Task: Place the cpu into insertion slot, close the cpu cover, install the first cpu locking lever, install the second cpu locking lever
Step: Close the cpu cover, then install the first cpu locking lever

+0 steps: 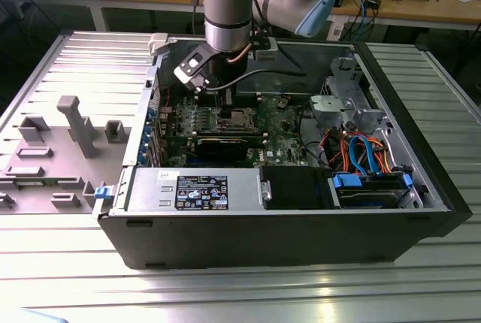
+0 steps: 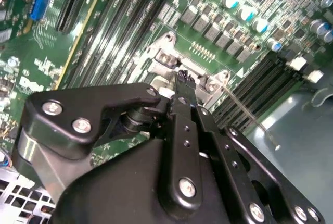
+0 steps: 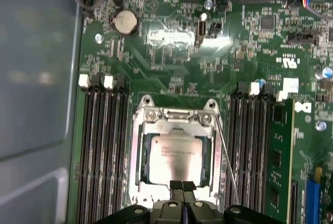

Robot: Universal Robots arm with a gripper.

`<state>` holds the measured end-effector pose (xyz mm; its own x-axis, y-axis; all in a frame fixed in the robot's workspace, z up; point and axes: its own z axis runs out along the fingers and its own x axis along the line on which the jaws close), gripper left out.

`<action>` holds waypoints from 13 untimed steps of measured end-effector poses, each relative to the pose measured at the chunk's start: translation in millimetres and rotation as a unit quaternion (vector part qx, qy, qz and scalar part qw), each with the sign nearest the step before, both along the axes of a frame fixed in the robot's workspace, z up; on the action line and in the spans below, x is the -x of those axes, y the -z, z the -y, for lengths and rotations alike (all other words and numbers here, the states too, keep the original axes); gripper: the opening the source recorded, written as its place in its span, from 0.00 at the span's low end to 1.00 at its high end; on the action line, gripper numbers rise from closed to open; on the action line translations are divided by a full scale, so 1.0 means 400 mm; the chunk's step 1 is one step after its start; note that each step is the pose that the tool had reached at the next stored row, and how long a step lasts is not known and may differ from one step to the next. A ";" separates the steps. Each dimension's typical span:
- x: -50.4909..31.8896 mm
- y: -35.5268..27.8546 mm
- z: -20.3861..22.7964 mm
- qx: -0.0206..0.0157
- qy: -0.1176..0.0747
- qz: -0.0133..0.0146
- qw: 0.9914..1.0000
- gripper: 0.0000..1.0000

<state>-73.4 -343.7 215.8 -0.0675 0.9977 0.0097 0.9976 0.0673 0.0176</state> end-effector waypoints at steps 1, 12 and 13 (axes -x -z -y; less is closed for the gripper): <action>-0.007 0.000 0.000 0.000 0.000 0.000 1.000 0.11; -0.055 0.000 0.000 0.000 0.000 0.000 1.000 0.11; -0.055 0.000 0.000 0.000 0.000 0.000 1.000 0.11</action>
<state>-51.5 -343.5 215.8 -0.0676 0.9977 0.0097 0.9976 0.0674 0.0177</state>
